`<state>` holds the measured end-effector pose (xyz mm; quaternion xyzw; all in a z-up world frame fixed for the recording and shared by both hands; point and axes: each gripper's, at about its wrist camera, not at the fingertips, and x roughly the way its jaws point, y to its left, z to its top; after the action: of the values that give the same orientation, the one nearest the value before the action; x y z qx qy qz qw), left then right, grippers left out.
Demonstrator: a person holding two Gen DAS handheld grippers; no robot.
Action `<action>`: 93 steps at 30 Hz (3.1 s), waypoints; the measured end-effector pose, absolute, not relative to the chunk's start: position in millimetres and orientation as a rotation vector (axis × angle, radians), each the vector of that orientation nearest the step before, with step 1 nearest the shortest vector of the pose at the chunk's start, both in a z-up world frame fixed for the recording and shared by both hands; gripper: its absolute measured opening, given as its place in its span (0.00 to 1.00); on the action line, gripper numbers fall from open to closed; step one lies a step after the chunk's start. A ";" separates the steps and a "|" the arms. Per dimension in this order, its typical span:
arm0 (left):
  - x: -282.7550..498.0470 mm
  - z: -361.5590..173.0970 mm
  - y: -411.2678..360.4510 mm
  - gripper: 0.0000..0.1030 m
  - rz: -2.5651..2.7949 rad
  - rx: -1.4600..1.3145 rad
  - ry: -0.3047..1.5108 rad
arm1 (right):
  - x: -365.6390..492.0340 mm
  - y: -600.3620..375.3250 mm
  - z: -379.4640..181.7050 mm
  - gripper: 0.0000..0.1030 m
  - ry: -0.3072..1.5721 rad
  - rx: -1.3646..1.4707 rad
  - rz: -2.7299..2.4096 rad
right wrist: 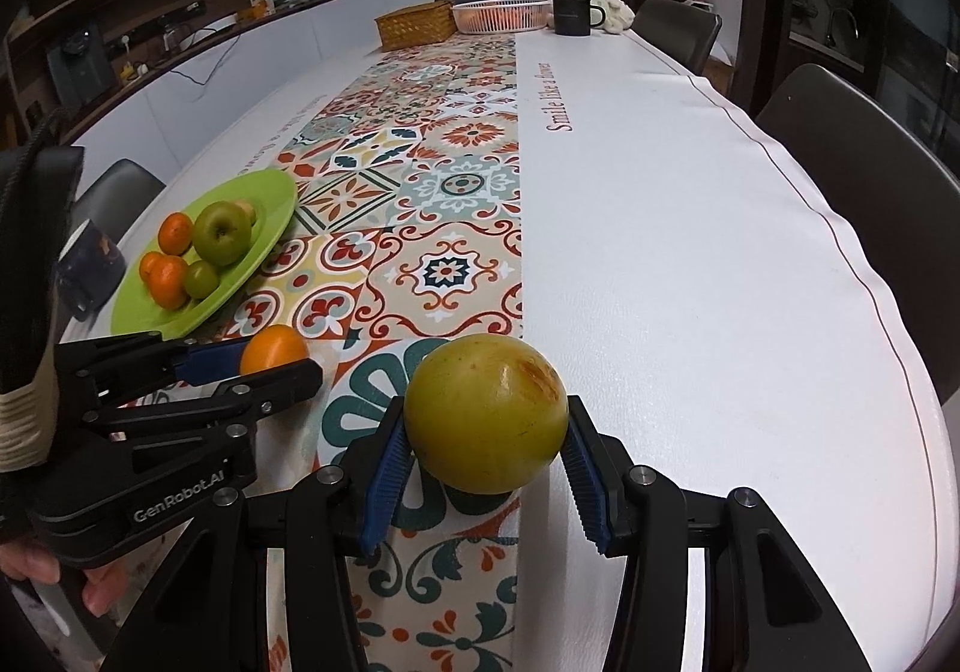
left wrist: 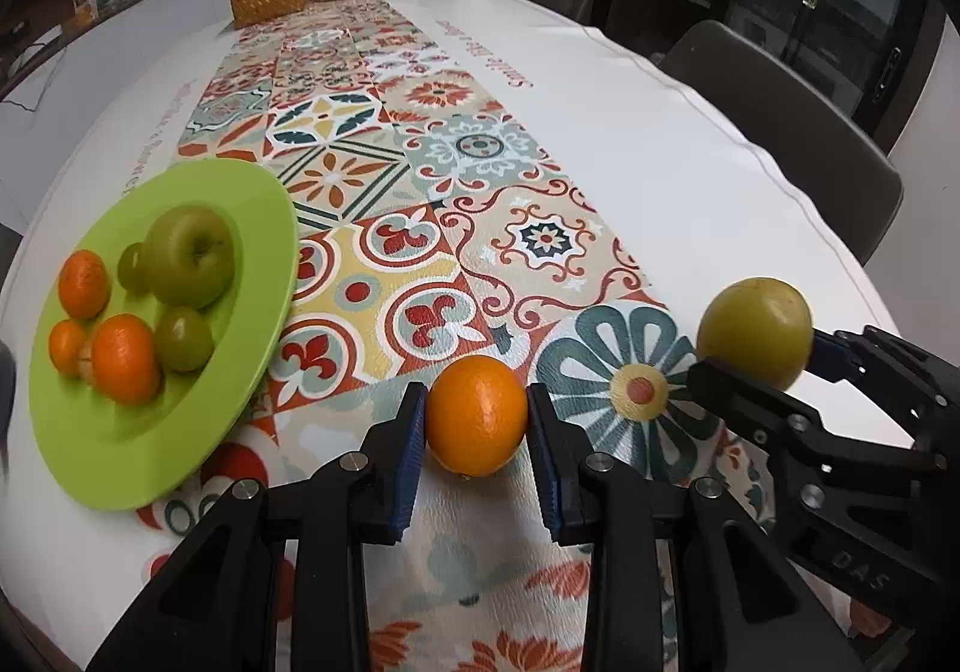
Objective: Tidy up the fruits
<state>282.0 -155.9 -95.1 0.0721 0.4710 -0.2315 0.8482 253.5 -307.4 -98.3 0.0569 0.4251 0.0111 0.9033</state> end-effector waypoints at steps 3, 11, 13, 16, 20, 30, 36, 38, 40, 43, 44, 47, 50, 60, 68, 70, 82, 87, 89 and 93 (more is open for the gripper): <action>274.4 -88.6 -150.4 0.32 -0.480 0.144 0.976 | 250.5 -304.8 -93.6 0.48 0.871 0.112 0.029; 253.3 -73.0 -129.1 0.32 -0.442 0.120 0.945 | 238.6 -291.4 -76.1 0.48 0.836 0.092 0.057; 248.0 -69.9 -123.1 0.32 -0.421 0.120 0.940 | 235.7 -287.0 -71.7 0.48 0.826 0.087 0.069; 239.5 -66.7 -111.9 0.32 -0.395 0.116 0.931 | 231.1 -279.3 -65.2 0.48 0.814 0.081 0.088; 230.6 -63.4 -94.8 0.32 -0.360 0.113 0.920 | 228.4 -265.9 -58.4 0.48 0.806 0.081 0.124; 226.3 -44.8 -43.8 0.32 -0.268 0.091 0.872 | 237.6 -225.8 -46.4 0.48 0.789 0.055 0.195; 233.2 -28.6 -15.5 0.32 -0.222 0.086 0.826 | 250.5 -200.1 -37.0 0.48 0.773 0.033 0.234; 236.2 -24.4 -10.0 0.32 -0.215 0.092 0.810 | 255.9 -193.0 -32.1 0.48 0.765 0.031 0.245; 240.7 -18.8 -4.7 0.32 -0.215 0.100 0.794 | 261.8 -186.7 -26.2 0.48 0.751 0.033 0.257; 248.0 -10.6 1.1 0.32 -0.216 0.109 0.770 | 271.1 -176.9 -17.7 0.48 0.728 0.018 0.270; 250.9 -8.5 3.0 0.32 -0.215 0.109 0.766 | 275.0 -174.1 -15.2 0.48 0.723 0.015 0.277; 260.3 -3.2 8.1 0.32 -0.212 0.112 0.752 | 287.7 -165.0 -8.5 0.48 0.715 0.004 0.295; 272.2 -1.8 14.1 0.32 -0.208 0.111 0.750 | 300.4 -155.7 -4.6 0.48 0.707 -0.014 0.310; 306.9 -24.4 31.2 0.32 -0.207 0.112 0.823 | 342.9 -129.5 -15.4 0.48 0.746 -0.031 0.363; 325.6 -50.7 33.4 0.32 -0.239 0.097 0.902 | 370.6 -107.4 -35.5 0.48 0.802 -0.047 0.409; 329.3 -57.5 32.7 0.32 -0.252 0.094 0.914 | 375.3 -102.5 -39.3 0.48 0.808 -0.058 0.414; 340.0 -74.5 38.7 0.45 -0.239 0.053 0.923 | 394.7 -94.8 -59.3 0.50 0.861 -0.058 0.413; 336.6 -71.2 38.6 0.45 -0.232 0.065 0.912 | 386.2 -99.7 -50.4 0.59 0.808 -0.054 0.400; 332.8 -68.8 38.9 0.45 -0.227 0.064 0.906 | 380.8 -102.6 -46.3 0.59 0.793 -0.053 0.397; 324.7 -60.6 37.6 0.45 -0.215 0.059 0.885 | 367.3 -112.7 -39.6 0.59 0.763 -0.047 0.360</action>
<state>324.7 37.6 -60.6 0.0284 0.4271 -0.1037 0.8978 367.3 -112.7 -39.6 -0.0226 0.3703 0.1748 0.9120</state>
